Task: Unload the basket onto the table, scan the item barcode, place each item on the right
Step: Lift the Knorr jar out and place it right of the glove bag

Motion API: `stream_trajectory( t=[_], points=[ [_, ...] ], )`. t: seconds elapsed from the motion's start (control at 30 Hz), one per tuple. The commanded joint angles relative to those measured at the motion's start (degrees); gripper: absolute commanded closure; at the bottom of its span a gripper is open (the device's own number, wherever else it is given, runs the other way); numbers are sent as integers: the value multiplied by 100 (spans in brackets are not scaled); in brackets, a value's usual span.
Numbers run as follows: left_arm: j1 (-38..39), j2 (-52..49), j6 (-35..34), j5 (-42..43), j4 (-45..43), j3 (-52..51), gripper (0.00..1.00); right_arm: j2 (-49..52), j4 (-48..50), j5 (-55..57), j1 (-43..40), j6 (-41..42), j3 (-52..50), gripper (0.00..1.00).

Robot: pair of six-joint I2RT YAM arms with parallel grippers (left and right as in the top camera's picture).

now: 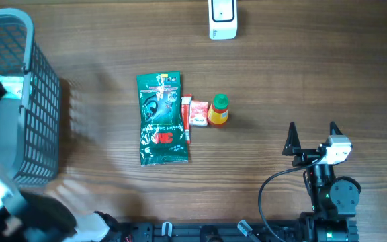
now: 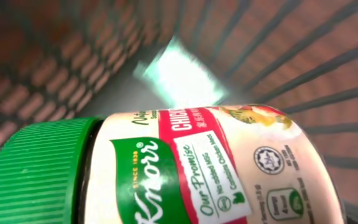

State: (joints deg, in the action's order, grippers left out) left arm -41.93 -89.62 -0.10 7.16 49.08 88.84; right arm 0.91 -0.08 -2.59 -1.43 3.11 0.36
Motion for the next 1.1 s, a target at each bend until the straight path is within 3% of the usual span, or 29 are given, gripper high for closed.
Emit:
stream_trajectory(
  t=[0.0, 0.07, 0.17, 0.37, 0.63, 0.83, 1.07],
  points=[
    [72, 1084, -684, 2065, -442, 385, 29, -11, 11, -72, 28, -50, -4, 0],
    [199, 1508, -1040, 2697, -678, 385, 31, -11, 11, -72, 28, -48, -4, 0],
    [669, 1974, -1239, 2914, -721, 385, 34, -11, 11, -72, 28, -48, -4, 0],
    [2583, 2258, -1237, 2846, -476, 378, 35, -11, 11, -72, 28, -48, -7, 0],
    [5228, 1346, -1217, 1687, 815, 374, 37, -11, 11, -72, 28, -52, -4, 0],
    [6352, 520, -1292, 1104, 1746, 289, 46, -11, 11, -72, 28, -52, -4, 0],
    [7469, -387, -1679, 811, 1703, -234, 45, -11, 11, -72, 28, -50, -7, 0]
  ],
)
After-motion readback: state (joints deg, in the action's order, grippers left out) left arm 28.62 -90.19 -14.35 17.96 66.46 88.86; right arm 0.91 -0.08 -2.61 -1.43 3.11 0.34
